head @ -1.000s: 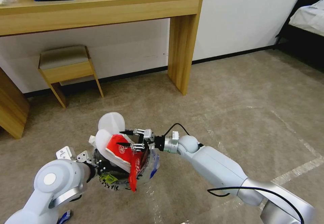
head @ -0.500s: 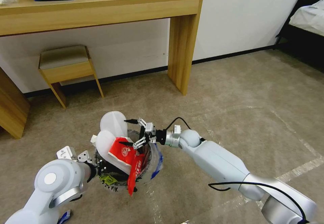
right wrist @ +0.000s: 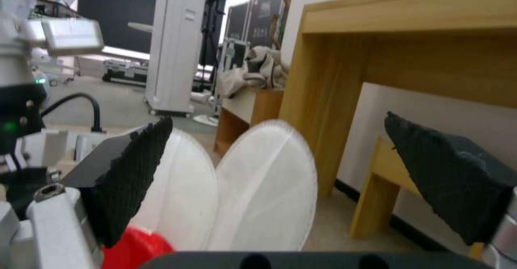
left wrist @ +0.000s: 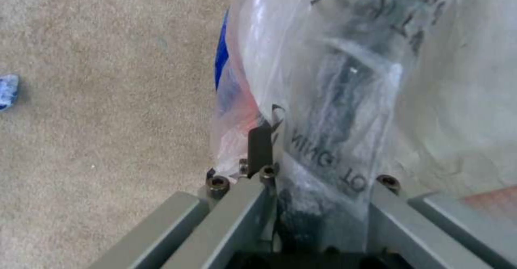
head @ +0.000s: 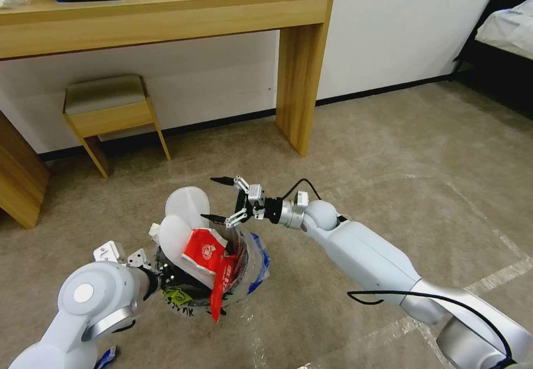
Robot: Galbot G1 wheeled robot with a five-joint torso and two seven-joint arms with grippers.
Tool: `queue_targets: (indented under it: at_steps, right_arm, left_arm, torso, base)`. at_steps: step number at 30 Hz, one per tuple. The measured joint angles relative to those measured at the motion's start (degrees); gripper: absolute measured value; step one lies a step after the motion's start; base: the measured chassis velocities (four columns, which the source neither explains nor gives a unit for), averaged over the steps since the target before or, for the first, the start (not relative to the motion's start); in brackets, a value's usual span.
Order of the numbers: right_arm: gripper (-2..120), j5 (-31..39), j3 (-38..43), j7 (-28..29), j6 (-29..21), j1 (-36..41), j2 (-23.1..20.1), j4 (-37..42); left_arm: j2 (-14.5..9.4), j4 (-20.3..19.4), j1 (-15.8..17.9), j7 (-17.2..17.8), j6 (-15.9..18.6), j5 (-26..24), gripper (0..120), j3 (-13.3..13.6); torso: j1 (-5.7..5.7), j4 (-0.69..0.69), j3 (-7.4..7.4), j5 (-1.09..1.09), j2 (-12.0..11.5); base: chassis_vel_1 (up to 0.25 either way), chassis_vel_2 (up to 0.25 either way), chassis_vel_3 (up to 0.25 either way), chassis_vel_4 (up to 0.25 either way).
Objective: Pick up the trash bin and place the garbage on the floor into it.
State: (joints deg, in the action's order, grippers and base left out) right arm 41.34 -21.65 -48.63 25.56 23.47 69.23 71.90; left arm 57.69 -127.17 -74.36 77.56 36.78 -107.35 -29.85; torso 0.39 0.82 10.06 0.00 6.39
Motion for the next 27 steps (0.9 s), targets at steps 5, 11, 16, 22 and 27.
queue_targets:
  at_steps: [5, 11, 16, 22, 27]
  right_arm:
    - [100, 0.6, 1.5, 0.0, -0.1, 0.0, -0.4, 1.6]
    - [100, 2.8, 5.7, 1.8, -0.2, 0.6, -3.3, 5.1]
    - [100, 4.2, 10.0, 7.4, 1.1, 2.3, -7.9, 8.1]
    - [100, -1.1, 20.9, 21.3, 2.5, 8.6, -12.2, 11.8]
    - [100, -7.8, 33.3, 28.7, 3.2, 18.2, -15.0, 14.9]
  left_arm:
    - [0.1, 0.2, 0.2, 0.1, 0.0, -0.1, 0, 0.0]
    - [0.2, 0.3, 0.2, 0.1, 0.0, 0.0, 0, 0.0]
    - [0.1, 0.3, 0.1, 0.0, 0.2, 0.3, 0, -0.3]
    - [0.3, -1.1, -1.6, 0.2, 0.3, 0.9, 0, -1.9]
    - [0.3, -1.2, -1.3, 0.3, 0.4, 0.7, 0, -1.5]
  torso:
    - [0.0, 0.0, 0.0, 0.0, 0.0]
    - [0.0, -0.02, 0.0, 0.0, 0.0]
    - [0.0, 0.02, 0.0, 0.0, 0.0]
    - [0.0, -0.03, 0.0, 0.02, 0.0]
    - [0.0, 0.03, 0.0, 0.04, 0.0]
  base:
    - [0.0, 0.0, 0.0, 0.0]
    - [0.0, 0.0, 0.0, 0.0]
    - [0.0, 0.0, 0.0, 0.0]
    - [0.0, 0.0, 0.0, 0.0]
    - [0.0, 0.0, 0.0, 0.0]
